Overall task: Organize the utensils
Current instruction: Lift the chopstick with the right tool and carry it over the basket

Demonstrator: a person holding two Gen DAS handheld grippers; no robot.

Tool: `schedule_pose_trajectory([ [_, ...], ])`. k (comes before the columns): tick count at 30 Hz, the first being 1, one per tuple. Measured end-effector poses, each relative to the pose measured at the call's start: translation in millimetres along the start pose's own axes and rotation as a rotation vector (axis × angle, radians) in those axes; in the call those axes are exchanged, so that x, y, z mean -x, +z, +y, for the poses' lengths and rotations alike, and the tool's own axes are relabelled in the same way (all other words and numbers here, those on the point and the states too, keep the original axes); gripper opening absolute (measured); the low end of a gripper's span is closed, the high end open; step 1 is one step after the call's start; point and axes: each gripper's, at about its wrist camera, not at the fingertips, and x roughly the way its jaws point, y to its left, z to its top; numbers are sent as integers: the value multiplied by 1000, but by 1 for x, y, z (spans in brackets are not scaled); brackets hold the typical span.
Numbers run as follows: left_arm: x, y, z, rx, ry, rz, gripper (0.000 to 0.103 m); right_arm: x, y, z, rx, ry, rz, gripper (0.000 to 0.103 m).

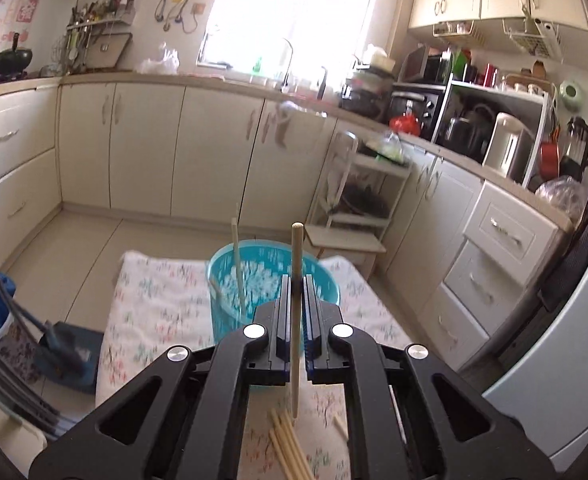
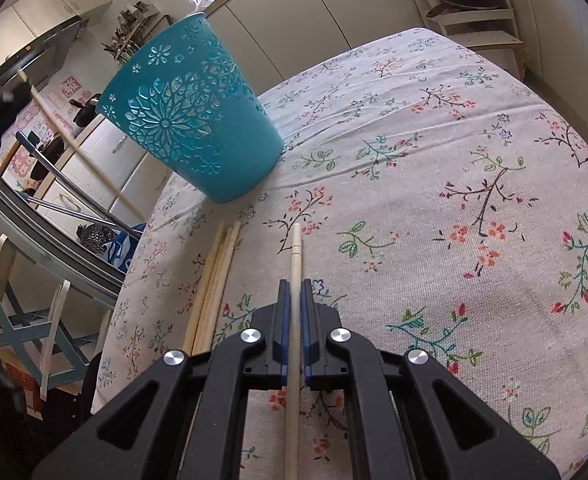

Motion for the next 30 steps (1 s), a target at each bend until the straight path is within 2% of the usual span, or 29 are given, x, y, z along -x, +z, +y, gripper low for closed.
schedule_pose_trajectory([
  [9,-11,68,-2,33,-24,-116,5,0,-1,-3,0,21,-14,6],
  [17,-21,91,-2,22,13,-174,5,0,-1,-2,9,22,-19,6],
  [23,-56,69,-1,-15,51,-103,5,-1,0,1,28,10,-21,6],
  [30,-104,16,16,-18,99,98,5,-1,0,11,115,-49,-9,6],
])
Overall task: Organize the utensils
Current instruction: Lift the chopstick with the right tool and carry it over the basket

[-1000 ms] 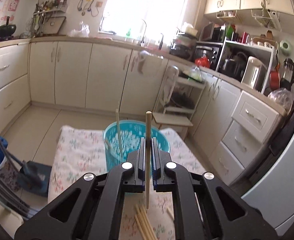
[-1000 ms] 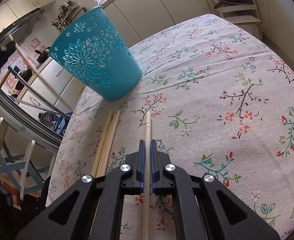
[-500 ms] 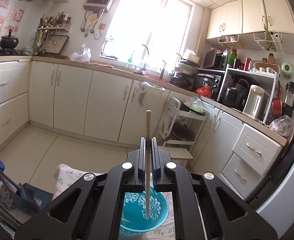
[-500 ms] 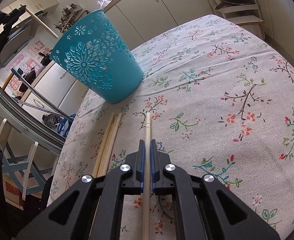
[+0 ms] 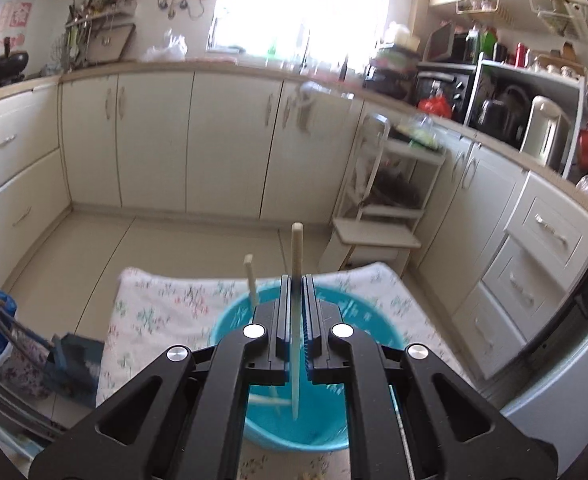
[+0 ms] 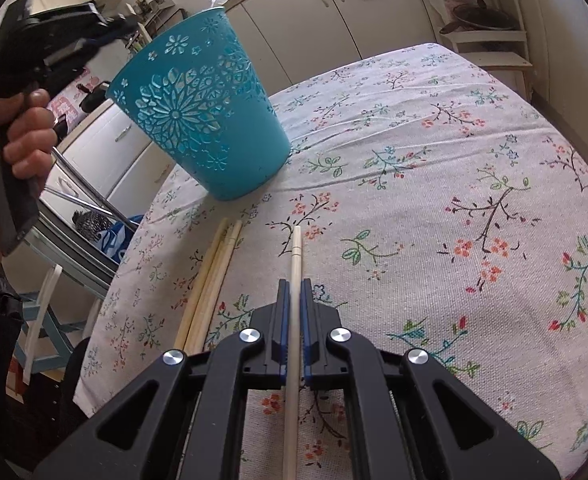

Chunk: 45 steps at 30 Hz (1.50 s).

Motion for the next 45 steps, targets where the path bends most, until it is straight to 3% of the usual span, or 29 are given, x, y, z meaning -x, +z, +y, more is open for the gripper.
schedule_pose_trajectory([
  [3,7,-15,4,-1,10,12,6,0,0,7,52,-41,7,6],
  [6,25,-26,9,-4,31,1,27,-1,-1,14,102,-83,7,5],
  [8,41,-35,14,0,53,-24,48,1,-1,11,89,-83,10,6],
  [14,73,-80,46,60,90,-19,70,28,8,3,14,-17,-82,6],
  [18,58,-120,76,153,124,70,73,52,20,10,-20,49,-157,6],
  [24,37,-164,107,282,135,127,74,79,60,31,-46,151,-251,6],
  [32,36,-174,95,234,124,112,83,82,160,66,-40,239,-416,6],
  [40,30,-176,89,209,103,136,83,53,244,95,-62,190,-574,6],
  [45,30,-176,91,217,89,137,83,17,253,95,-32,107,-536,6],
])
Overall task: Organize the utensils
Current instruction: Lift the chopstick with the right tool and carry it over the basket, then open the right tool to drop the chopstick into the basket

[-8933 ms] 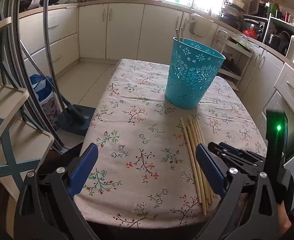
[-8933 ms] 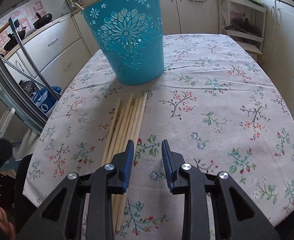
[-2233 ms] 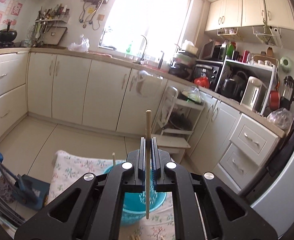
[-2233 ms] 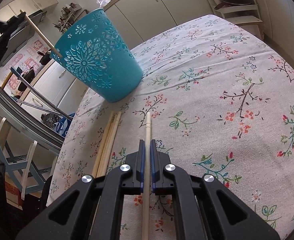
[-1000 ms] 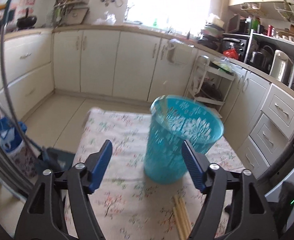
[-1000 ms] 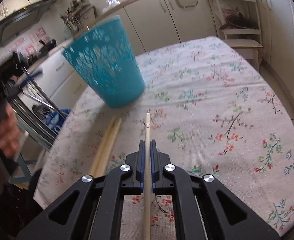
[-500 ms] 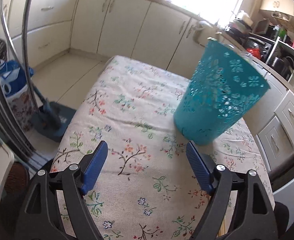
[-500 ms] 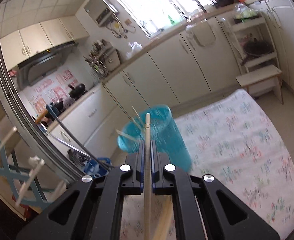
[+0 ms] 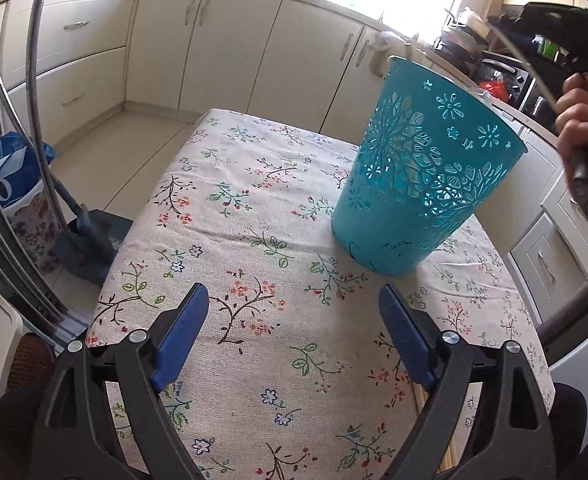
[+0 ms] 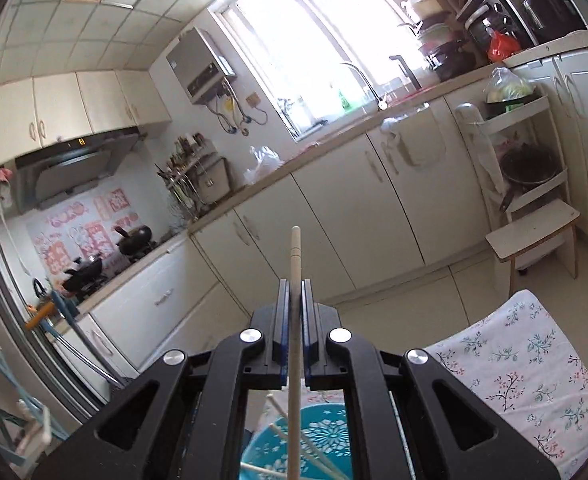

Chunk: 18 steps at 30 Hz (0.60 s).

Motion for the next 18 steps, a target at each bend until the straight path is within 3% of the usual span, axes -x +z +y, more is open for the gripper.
schedule_pose_trajectory([
  [10,-2,0,-1,-1,-5,10,83,-15,-37,-9,37,-33,111,6],
  [18,-2,0,0,-1,-5,12,83,-14,-31,-12,33,-33,102,6],
])
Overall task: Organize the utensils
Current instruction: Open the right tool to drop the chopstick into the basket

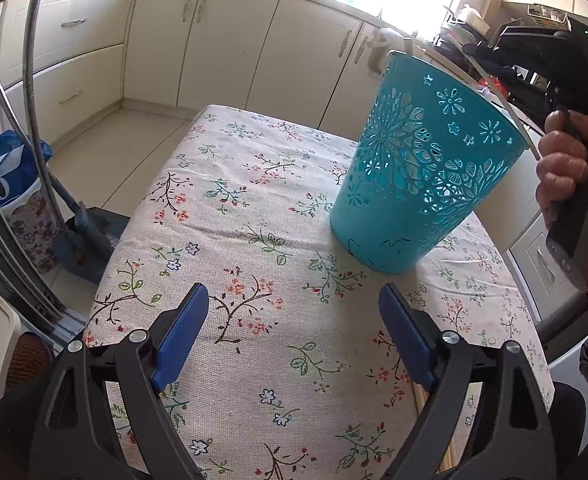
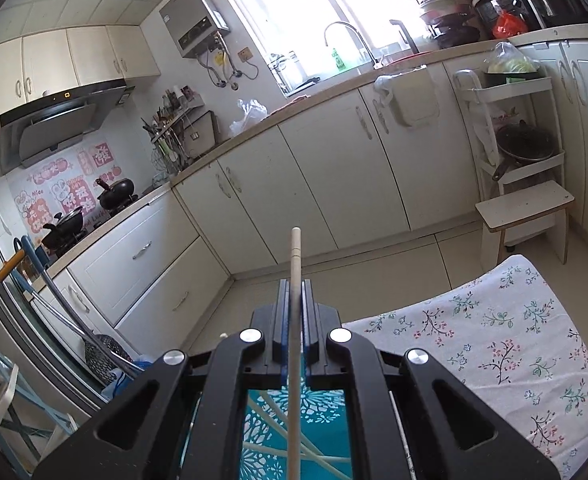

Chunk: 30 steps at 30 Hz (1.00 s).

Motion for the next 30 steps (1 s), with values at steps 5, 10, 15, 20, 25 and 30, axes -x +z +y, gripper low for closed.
schedule_pose_trajectory([
  [5,0,0,1,1,-5,4,83,5,23,7,-17,11,-64,6],
  [10,0,0,4,20,-14,4,83,-5,26,19,17,20,-44,6],
  [15,-1,1,7,39,-20,4,83,-5,8,18,33,25,11,6],
  [20,-1,0,7,40,-17,4,83,-4,-10,19,98,10,83,6],
  [25,-1,1,6,33,-6,6,85,4,-21,19,154,-12,145,9],
  [30,5,4,-1,-6,89,3,93,52,-28,10,150,-48,121,34],
])
